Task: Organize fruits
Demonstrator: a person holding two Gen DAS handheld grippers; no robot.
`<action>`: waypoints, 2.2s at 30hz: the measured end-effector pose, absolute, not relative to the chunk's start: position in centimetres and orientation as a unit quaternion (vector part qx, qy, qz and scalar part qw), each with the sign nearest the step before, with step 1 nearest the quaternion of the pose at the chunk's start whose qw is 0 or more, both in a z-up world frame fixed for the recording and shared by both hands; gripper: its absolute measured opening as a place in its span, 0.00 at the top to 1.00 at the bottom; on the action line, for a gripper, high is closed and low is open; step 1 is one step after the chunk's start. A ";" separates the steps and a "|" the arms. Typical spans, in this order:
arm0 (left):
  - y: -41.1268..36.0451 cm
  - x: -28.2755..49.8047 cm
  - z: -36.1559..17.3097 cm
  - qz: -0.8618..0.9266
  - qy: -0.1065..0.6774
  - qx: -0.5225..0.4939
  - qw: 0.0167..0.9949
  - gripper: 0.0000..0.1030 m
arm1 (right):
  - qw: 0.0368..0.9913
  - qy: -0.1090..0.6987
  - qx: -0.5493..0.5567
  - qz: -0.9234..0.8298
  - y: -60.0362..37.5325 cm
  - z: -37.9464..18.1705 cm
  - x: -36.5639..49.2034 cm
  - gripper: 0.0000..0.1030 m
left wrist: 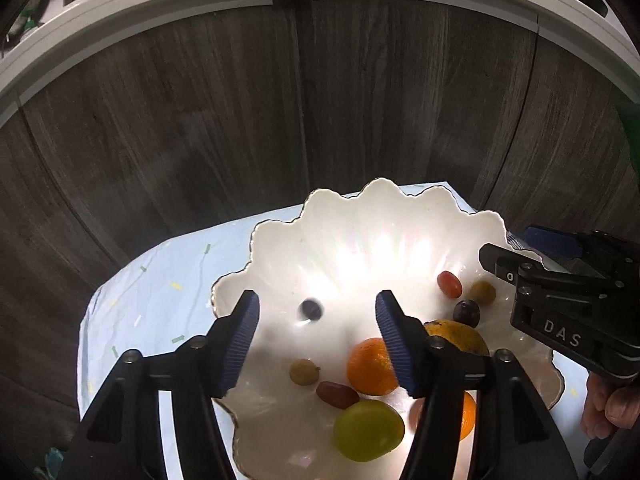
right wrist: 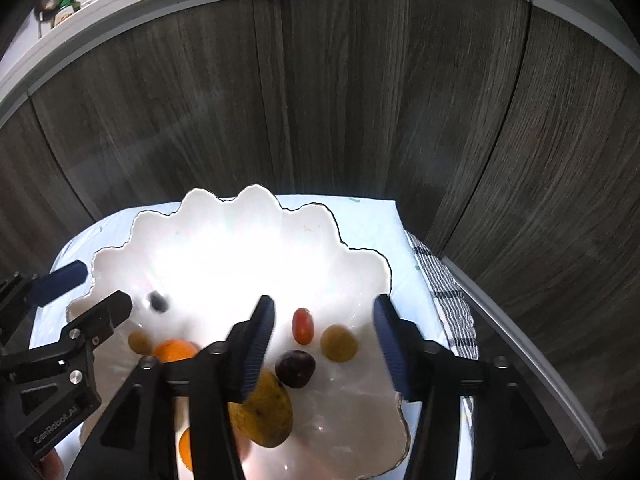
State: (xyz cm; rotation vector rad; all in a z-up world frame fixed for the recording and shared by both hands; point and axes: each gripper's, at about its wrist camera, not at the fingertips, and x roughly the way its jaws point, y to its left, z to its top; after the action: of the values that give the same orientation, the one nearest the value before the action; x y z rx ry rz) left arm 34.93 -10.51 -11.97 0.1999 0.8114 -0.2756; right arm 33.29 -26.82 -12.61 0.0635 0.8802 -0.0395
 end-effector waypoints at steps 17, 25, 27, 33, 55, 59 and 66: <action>-8.5 31.2 -8.3 -0.107 0.369 0.093 0.919 0.17 | 0.919 0.394 0.031 -0.022 -25.6 -8.7 30.1 0.23; -7.4 27.8 -5.9 -0.098 0.362 0.089 0.923 0.17 | 0.926 0.376 0.032 -0.018 -24.8 -6.1 27.0 0.20; -7.2 26.9 -5.3 -0.095 0.359 0.089 0.924 0.17 | 0.927 0.372 0.033 -0.018 -24.5 -5.5 26.0 0.20; -6.2 23.8 -4.1 -0.090 0.352 0.088 0.928 0.17 | 0.929 0.367 0.044 -0.017 -24.0 -4.8 23.5 0.20; -1.7 12.8 -3.2 -0.031 0.338 0.066 0.938 0.04 | 0.950 0.313 0.008 -0.008 -20.5 -2.6 11.9 0.12; -1.1 11.3 -3.3 -0.020 0.334 0.067 0.940 0.04 | 0.950 0.312 0.006 -0.004 -20.0 -2.8 10.5 0.08; -0.4 8.8 -3.8 -0.010 0.338 0.063 0.939 0.04 | 0.951 0.308 0.016 0.003 -19.7 -2.8 8.2 0.06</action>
State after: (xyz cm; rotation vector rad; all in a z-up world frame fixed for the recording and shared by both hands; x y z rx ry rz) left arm 8.76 -0.36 -3.85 0.1281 0.6905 -0.0206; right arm 8.22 -19.74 -2.81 0.0323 0.6268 0.0051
